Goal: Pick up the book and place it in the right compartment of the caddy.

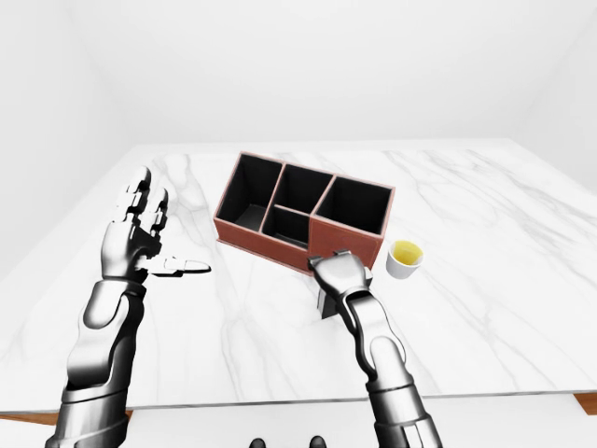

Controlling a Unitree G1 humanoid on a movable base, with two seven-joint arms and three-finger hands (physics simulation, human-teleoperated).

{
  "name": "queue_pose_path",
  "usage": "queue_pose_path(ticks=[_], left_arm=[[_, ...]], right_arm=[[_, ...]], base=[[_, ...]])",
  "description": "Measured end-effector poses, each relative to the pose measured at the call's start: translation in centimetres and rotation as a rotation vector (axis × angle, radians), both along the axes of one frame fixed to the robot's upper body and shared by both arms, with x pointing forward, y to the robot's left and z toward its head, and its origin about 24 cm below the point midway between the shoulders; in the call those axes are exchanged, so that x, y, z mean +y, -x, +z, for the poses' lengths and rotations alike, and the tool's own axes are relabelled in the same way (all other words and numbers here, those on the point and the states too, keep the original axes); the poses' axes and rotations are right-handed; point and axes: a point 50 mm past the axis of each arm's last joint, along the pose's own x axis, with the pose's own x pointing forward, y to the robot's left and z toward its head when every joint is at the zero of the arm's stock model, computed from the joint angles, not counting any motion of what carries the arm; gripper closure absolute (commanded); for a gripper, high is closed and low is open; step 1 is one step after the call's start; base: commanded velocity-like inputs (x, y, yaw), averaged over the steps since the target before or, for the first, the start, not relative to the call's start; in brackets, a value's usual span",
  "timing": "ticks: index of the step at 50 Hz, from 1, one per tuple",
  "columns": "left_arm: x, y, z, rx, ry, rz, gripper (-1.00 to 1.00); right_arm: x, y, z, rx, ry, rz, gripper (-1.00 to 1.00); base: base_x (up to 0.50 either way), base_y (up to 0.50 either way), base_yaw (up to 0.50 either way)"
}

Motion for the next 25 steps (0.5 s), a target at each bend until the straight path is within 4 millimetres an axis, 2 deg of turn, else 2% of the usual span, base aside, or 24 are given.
queue_pose_path(ticks=[25], left_arm=[[0.0, 0.0, 0.0, 0.002, 0.001, 0.002, -1.00]], right_arm=[[-1.0, -0.5, -1.4, 0.050, 0.017, -0.027, -0.29]], base=[[0.00, 0.00, 0.00]])
